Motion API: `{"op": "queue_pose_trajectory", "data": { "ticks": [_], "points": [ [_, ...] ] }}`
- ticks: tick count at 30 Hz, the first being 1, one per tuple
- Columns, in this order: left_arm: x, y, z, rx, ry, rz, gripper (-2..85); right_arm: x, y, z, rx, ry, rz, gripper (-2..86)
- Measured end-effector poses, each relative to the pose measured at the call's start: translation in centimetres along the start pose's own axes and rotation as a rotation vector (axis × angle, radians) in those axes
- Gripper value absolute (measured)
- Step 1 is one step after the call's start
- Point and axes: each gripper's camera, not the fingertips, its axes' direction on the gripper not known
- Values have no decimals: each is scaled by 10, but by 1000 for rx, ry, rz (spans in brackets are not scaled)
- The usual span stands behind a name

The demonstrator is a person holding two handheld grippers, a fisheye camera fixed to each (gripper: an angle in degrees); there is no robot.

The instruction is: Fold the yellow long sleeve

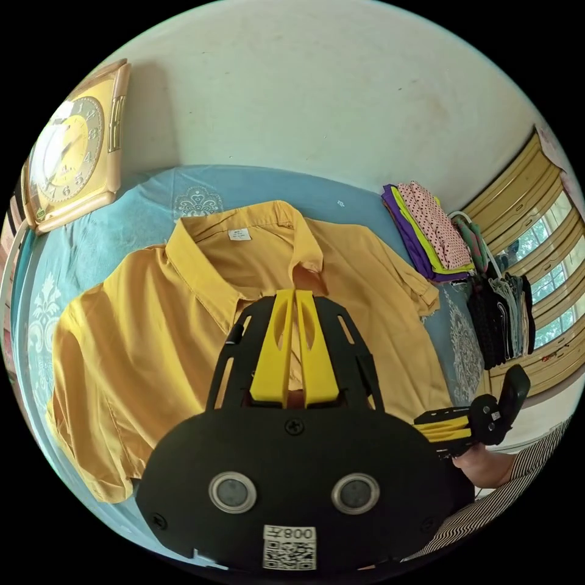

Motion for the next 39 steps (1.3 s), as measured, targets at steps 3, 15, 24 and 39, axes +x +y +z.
{"op": "queue_pose_trajectory", "data": {
  "ticks": [3, 15, 24, 39],
  "points": [
    [-16, 3, 5, -36, -49, -28, 9, -4, 0, 6, -19, -25, -22, 6],
    [-25, 86, -4, -74, 267, -43, 75, -20, 77, 17, -167, 147, -75, 80],
    [7, 158, 6, -183, 329, -35, 76, -38, 88, 37, -192, 174, -90, 85],
    [-1, 192, -1, -170, 236, -45, 6, -39, 95, 42, -198, 235, -131, 9]
  ]
}}
